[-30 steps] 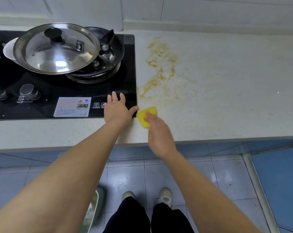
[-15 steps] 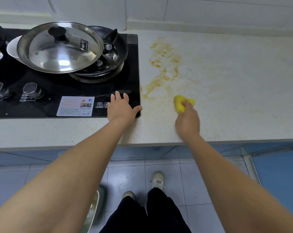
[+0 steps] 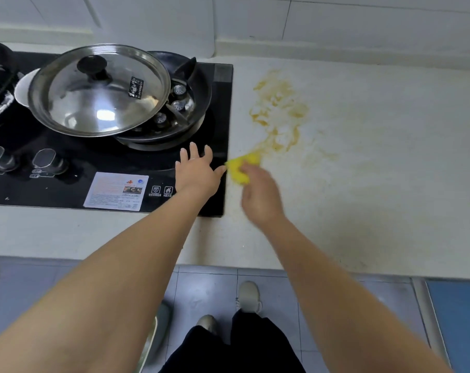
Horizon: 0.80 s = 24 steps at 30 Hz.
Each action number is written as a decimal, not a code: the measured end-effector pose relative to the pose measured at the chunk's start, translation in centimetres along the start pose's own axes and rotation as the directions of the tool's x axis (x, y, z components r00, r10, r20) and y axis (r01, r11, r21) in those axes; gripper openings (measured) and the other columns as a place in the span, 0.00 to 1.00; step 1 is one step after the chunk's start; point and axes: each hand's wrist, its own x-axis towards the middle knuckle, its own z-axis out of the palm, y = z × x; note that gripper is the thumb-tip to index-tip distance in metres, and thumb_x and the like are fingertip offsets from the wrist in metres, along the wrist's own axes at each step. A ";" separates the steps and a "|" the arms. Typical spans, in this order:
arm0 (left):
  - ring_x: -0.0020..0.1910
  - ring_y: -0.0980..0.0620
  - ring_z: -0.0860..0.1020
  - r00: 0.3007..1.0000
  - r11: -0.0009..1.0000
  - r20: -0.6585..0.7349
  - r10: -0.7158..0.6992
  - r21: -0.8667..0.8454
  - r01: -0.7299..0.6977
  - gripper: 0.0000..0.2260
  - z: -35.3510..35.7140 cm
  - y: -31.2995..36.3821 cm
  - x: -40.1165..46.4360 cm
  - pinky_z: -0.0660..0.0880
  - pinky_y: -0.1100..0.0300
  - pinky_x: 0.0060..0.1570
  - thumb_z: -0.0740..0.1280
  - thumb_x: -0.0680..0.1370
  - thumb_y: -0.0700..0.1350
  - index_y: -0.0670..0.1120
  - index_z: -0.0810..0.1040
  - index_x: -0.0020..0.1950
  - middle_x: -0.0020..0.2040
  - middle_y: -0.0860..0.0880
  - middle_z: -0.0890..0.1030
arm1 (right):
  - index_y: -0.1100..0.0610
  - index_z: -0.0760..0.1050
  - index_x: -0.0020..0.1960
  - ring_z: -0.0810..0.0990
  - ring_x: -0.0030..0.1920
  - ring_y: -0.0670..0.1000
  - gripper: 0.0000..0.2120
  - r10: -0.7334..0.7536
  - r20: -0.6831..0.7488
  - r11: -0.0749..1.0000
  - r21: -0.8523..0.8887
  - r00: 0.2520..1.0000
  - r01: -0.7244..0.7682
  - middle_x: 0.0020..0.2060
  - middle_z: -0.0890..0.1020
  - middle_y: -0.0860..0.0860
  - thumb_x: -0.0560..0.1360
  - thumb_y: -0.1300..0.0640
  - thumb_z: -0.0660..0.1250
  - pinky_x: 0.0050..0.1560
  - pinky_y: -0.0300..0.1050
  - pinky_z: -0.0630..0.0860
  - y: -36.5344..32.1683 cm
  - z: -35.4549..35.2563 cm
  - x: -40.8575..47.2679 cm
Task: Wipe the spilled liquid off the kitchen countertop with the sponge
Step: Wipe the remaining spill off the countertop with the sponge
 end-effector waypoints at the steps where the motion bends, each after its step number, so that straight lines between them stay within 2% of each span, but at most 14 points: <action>1: 0.77 0.41 0.44 1.000 1.000 -0.002 -0.006 -0.007 0.006 0.28 0.0 0.1 0.1 0.49 0.46 0.73 0.54 0.81 0.56 0.48 0.50 0.78 0.78 0.42 0.45 | 0.61 0.67 0.68 0.71 0.63 0.59 0.23 -0.095 0.048 0.996 0.011 0.994 0.094 0.63 0.74 0.60 0.73 0.68 0.57 0.64 0.49 0.65 0.0 0.5 0.0; 3: 0.77 0.41 0.44 1.000 1.000 0.015 -0.004 -0.021 0.005 0.28 -0.1 0.1 0.2 0.48 0.46 0.73 0.55 0.81 0.56 0.48 0.50 0.78 0.78 0.43 0.45 | 0.59 0.67 0.69 0.72 0.62 0.59 0.23 -0.081 0.023 0.996 -0.041 0.996 0.082 0.62 0.74 0.59 0.74 0.68 0.57 0.63 0.49 0.66 1.2 -0.6 1.4; 6: 0.76 0.40 0.43 1.000 1.000 0.022 0.008 -0.019 -0.008 0.28 -0.3 0.0 0.2 0.48 0.46 0.73 0.55 0.81 0.56 0.48 0.50 0.78 0.78 0.42 0.45 | 0.58 0.67 0.67 0.73 0.59 0.61 0.22 0.258 -0.160 0.963 -0.040 0.953 -0.267 0.59 0.75 0.62 0.73 0.67 0.57 0.59 0.49 0.68 3.3 -3.3 4.4; 7: 0.76 0.40 0.43 1.000 1.000 0.014 0.007 -0.020 -0.007 0.28 -0.2 -0.1 0.3 0.48 0.46 0.73 0.55 0.81 0.56 0.48 0.50 0.78 0.78 0.42 0.45 | 0.58 0.68 0.66 0.73 0.58 0.61 0.22 0.281 -0.161 0.956 -0.042 0.946 -0.291 0.58 0.75 0.62 0.73 0.67 0.57 0.58 0.49 0.69 2.9 -3.2 4.5; 9: 0.77 0.41 0.44 1.000 1.000 0.004 0.001 -0.023 0.000 0.28 -0.1 -0.2 0.2 0.47 0.46 0.73 0.55 0.81 0.56 0.49 0.50 0.78 0.78 0.42 0.45 | 0.59 0.71 0.63 0.74 0.57 0.61 0.21 0.111 -0.039 0.993 -0.026 0.993 -0.112 0.56 0.76 0.61 0.72 0.68 0.58 0.58 0.48 0.69 0.9 -1.8 3.2; 11: 0.77 0.41 0.43 1.000 1.000 0.008 -0.008 -0.027 0.009 0.28 -0.1 -0.1 0.3 0.47 0.47 0.73 0.55 0.81 0.55 0.49 0.50 0.78 0.78 0.43 0.45 | 0.60 0.73 0.61 0.74 0.56 0.60 0.19 -0.128 0.097 0.992 0.002 0.987 0.128 0.55 0.77 0.60 0.71 0.68 0.59 0.58 0.49 0.70 -0.1 -0.2 1.1; 12: 0.77 0.41 0.43 1.000 1.000 0.013 -0.011 -0.029 0.011 0.28 -0.1 -0.1 0.3 0.47 0.47 0.73 0.55 0.81 0.55 0.49 0.50 0.78 0.78 0.43 0.45 | 0.60 0.73 0.61 0.74 0.57 0.60 0.19 -0.185 0.115 0.983 0.003 0.976 0.186 0.56 0.77 0.60 0.71 0.68 0.59 0.58 0.50 0.70 0.3 -0.4 1.0; 13: 0.77 0.41 0.43 1.000 1.000 0.018 -0.009 -0.030 0.009 0.28 -0.2 -0.1 0.3 0.47 0.47 0.73 0.55 0.82 0.55 0.49 0.50 0.78 0.78 0.43 0.45 | 0.58 0.72 0.63 0.74 0.57 0.60 0.20 -0.161 0.106 0.986 -0.023 0.981 0.164 0.56 0.77 0.59 0.72 0.68 0.59 0.59 0.49 0.70 1.1 -1.1 1.8; 16: 0.77 0.41 0.43 1.000 1.000 0.022 0.003 -0.028 -0.002 0.27 -0.2 -0.1 0.2 0.47 0.47 0.73 0.54 0.82 0.55 0.49 0.50 0.78 0.78 0.43 0.44 | 0.57 0.69 0.65 0.74 0.57 0.60 0.22 0.203 -0.075 0.975 -0.080 0.976 -0.209 0.57 0.76 0.60 0.72 0.68 0.57 0.56 0.48 0.70 3.0 -3.5 4.6; 17: 0.77 0.41 0.43 1.000 1.000 0.018 0.003 -0.022 -0.003 0.27 -0.2 -0.1 0.2 0.47 0.47 0.73 0.54 0.82 0.55 0.49 0.49 0.78 0.78 0.43 0.44 | 0.58 0.70 0.64 0.74 0.58 0.60 0.22 0.228 -0.094 0.969 -0.080 0.969 -0.235 0.57 0.76 0.60 0.72 0.68 0.57 0.57 0.48 0.70 2.6 -3.4 4.4; 19: 0.77 0.41 0.43 1.000 1.000 0.013 -0.006 -0.019 0.006 0.27 0.0 -0.1 0.3 0.47 0.47 0.73 0.54 0.82 0.55 0.49 0.49 0.78 0.78 0.43 0.44 | 0.59 0.72 0.61 0.74 0.57 0.59 0.20 0.058 0.008 0.997 -0.045 0.998 -0.058 0.57 0.76 0.59 0.71 0.67 0.57 0.59 0.48 0.69 0.7 -1.9 2.4; 21: 0.77 0.41 0.43 1.000 0.999 0.013 -0.014 -0.033 0.014 0.27 0.0 -0.1 0.3 0.47 0.47 0.73 0.54 0.82 0.55 0.49 0.50 0.78 0.78 0.43 0.44 | 0.59 0.74 0.58 0.75 0.56 0.59 0.19 -0.153 0.094 0.988 -0.010 0.984 0.154 0.55 0.78 0.57 0.70 0.64 0.56 0.59 0.50 0.70 0.0 -0.5 0.0; 22: 0.77 0.42 0.43 1.000 0.999 0.010 -0.010 -0.035 0.010 0.27 0.0 -0.1 0.3 0.47 0.47 0.73 0.54 0.82 0.55 0.49 0.50 0.78 0.78 0.43 0.44 | 0.58 0.74 0.59 0.75 0.56 0.59 0.19 -0.177 0.091 0.983 -0.024 0.980 0.180 0.55 0.78 0.57 0.70 0.64 0.56 0.59 0.50 0.71 0.3 -0.6 -0.1; 24: 0.77 0.41 0.43 1.000 1.000 0.010 0.003 -0.025 -0.002 0.27 0.0 -0.2 0.3 0.47 0.47 0.73 0.54 0.82 0.55 0.49 0.50 0.78 0.78 0.43 0.45 | 0.56 0.70 0.64 0.74 0.58 0.58 0.21 0.025 0.005 0.998 -0.065 1.000 -0.025 0.58 0.76 0.57 0.73 0.66 0.56 0.59 0.50 0.71 1.3 -1.8 1.5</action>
